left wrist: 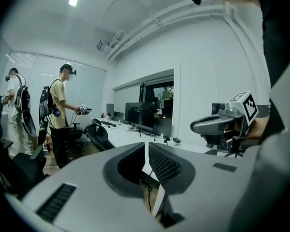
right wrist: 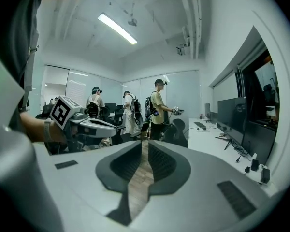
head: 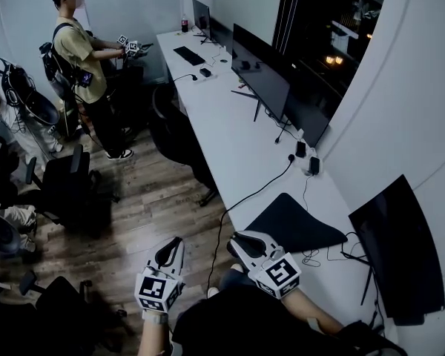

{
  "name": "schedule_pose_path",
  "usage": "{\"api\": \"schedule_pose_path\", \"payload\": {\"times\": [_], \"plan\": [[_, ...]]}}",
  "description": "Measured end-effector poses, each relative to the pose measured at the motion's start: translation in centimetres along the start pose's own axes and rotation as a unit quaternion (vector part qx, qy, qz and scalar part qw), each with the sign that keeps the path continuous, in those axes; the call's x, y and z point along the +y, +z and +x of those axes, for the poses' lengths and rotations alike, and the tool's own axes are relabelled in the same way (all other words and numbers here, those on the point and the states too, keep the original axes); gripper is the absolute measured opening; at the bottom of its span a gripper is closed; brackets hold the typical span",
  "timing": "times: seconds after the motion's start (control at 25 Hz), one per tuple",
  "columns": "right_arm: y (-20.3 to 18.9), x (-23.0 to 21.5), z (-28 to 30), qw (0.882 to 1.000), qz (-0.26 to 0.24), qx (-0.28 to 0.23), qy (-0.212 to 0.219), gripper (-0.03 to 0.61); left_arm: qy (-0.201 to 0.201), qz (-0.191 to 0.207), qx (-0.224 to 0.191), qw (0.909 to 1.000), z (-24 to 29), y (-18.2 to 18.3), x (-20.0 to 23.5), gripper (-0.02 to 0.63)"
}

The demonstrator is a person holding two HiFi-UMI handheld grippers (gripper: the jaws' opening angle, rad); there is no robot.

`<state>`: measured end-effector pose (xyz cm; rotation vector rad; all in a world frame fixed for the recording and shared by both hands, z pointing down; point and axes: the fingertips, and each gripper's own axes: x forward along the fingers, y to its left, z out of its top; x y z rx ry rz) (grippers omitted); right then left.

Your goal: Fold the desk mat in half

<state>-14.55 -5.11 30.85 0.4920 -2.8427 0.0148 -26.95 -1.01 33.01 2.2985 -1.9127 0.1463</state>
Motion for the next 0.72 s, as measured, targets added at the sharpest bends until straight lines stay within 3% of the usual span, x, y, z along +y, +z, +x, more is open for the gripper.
{"api": "schedule_pose_path", "payload": {"times": [0.56,0.72], "plan": [[-0.51,-0.37,-0.23,1.0,0.001,0.008,0.008,0.035,0.01,-0.018,0.009,0.9997,0.39,0.02,-0.11,0.011],[-0.75,-0.28,-0.09,1.0,0.003,0.008,0.01,0.035,0.007,-0.008,-0.011,0.9999,0.57,-0.79,0.18,0.014]]}}
